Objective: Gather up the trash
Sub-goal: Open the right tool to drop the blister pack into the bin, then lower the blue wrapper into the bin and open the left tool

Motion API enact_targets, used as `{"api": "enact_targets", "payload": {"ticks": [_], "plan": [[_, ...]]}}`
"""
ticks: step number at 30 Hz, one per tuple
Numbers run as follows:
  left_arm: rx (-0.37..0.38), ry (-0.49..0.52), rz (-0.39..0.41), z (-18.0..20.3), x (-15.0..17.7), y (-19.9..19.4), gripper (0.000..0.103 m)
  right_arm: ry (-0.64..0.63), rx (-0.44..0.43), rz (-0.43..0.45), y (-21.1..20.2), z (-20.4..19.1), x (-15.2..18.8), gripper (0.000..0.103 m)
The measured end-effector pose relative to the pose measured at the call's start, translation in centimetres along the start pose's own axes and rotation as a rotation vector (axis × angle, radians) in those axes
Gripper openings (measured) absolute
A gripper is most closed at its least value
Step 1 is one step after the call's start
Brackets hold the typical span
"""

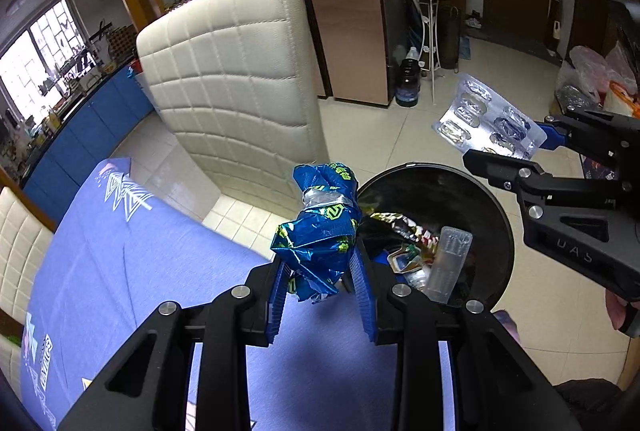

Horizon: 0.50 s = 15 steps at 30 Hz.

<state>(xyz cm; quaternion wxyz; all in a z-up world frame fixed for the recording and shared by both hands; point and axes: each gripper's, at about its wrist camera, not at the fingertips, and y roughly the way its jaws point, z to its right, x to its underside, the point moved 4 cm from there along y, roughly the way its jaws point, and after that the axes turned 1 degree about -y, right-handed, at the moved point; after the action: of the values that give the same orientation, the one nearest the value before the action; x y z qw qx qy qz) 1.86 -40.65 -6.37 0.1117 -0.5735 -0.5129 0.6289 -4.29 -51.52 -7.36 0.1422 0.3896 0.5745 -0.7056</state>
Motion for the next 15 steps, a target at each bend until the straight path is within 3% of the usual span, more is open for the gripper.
{"api": "enact_targets", "payload": {"ticks": [2, 4, 7, 15], "plan": [[0.006, 0.007, 0.0, 0.4, -0.3, 0.2, 0.031, 0.004, 0.004, -0.005, 0.2, 0.4, 0.0, 0.051], [0.011, 0.015, 0.0, 0.9, -0.6, 0.4, 0.031, 0.012, 0.012, -0.016, 0.3, 0.7, 0.2, 0.09], [0.018, 0.028, -0.002, 1.7, -1.0, 0.6, 0.031, 0.036, 0.029, 0.015, -0.1, 1.5, 0.5, 0.091], [0.042, 0.056, 0.0, 3.8, -2.0, 1.2, 0.031, 0.093, 0.093, -0.02, 0.4, 4.3, 1.7, 0.091]]}}
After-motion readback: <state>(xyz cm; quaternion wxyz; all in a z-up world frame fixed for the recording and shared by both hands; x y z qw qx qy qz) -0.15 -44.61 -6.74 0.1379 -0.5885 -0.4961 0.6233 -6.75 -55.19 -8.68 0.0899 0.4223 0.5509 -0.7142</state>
